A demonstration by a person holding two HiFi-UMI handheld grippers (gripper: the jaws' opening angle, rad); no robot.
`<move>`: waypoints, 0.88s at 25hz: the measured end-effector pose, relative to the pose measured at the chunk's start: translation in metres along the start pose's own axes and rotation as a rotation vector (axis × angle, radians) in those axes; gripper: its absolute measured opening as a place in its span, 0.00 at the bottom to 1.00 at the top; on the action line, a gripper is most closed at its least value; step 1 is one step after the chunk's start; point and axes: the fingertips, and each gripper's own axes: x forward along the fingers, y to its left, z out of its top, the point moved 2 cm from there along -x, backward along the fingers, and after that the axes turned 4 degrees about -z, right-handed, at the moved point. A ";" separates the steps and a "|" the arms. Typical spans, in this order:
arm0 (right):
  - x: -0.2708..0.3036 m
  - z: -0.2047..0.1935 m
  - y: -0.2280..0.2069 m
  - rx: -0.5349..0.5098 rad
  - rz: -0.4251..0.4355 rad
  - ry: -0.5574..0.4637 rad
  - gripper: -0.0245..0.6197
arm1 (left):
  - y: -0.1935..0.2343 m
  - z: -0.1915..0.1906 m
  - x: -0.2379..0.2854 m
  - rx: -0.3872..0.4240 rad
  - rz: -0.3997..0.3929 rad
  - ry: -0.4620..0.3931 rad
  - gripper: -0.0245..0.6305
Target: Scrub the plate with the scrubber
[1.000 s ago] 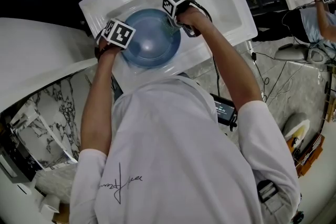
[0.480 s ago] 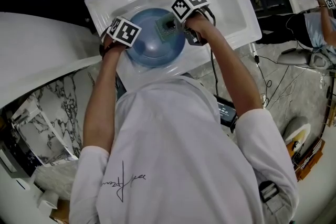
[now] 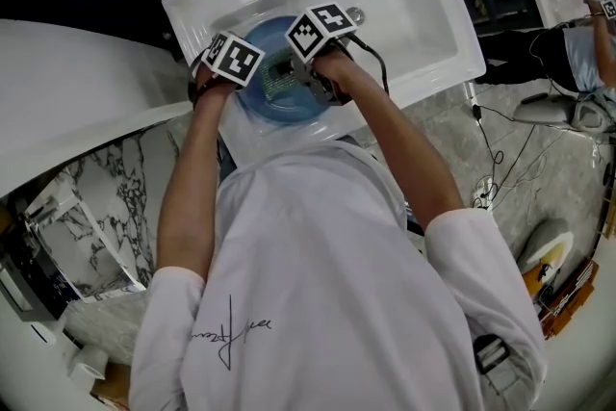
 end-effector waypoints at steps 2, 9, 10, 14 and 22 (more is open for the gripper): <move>0.007 0.000 0.004 0.019 0.023 -0.003 0.14 | -0.001 0.000 0.001 -0.001 -0.006 0.000 0.20; 0.030 -0.008 0.010 0.080 0.084 -0.005 0.14 | -0.003 -0.001 0.003 -0.005 -0.019 0.001 0.20; 0.033 -0.010 0.008 0.089 0.081 -0.002 0.14 | -0.004 -0.001 0.003 -0.005 -0.020 0.000 0.20; 0.043 -0.013 0.002 0.124 0.063 -0.001 0.14 | -0.004 -0.002 0.004 -0.005 -0.018 0.000 0.20; 0.041 -0.014 -0.005 0.119 0.036 0.010 0.14 | -0.003 -0.001 0.003 -0.001 -0.015 -0.002 0.20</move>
